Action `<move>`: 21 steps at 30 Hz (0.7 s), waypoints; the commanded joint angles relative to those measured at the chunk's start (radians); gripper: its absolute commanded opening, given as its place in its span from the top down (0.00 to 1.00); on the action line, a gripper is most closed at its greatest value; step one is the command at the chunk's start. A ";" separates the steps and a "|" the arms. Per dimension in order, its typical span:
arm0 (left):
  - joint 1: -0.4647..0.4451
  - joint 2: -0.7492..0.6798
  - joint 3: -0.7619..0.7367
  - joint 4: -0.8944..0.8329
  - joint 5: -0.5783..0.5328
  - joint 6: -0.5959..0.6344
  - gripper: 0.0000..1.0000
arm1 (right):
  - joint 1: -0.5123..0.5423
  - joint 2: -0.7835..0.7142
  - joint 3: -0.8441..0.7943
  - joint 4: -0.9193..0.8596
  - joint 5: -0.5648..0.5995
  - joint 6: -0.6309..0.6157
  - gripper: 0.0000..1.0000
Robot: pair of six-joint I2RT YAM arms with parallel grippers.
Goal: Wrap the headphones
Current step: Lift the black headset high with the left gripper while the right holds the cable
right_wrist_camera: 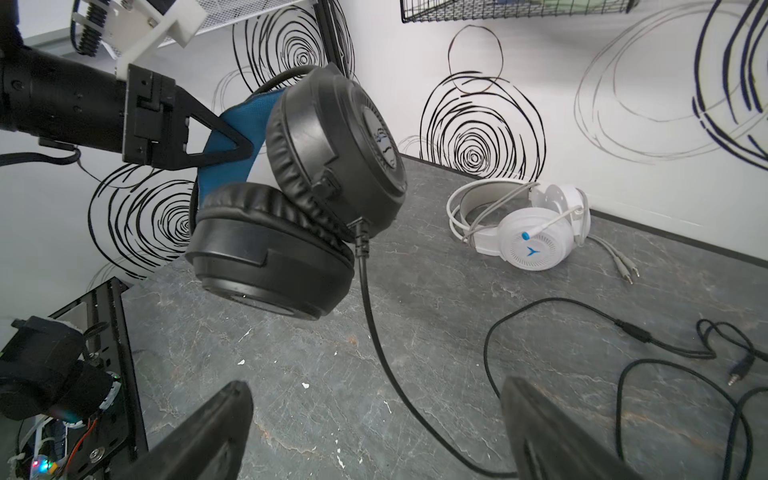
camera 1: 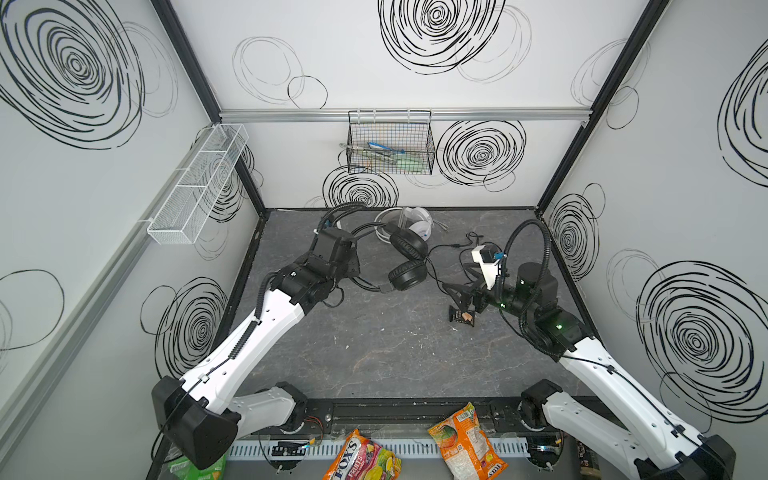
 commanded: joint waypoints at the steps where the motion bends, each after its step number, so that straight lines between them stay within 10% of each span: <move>1: -0.018 -0.043 0.073 0.070 0.011 -0.006 1.00 | -0.003 -0.057 -0.042 0.059 -0.057 -0.060 0.03; 21: -0.088 0.054 0.386 0.058 0.193 0.137 1.00 | 0.028 -0.031 -0.034 0.121 -0.034 -0.077 0.07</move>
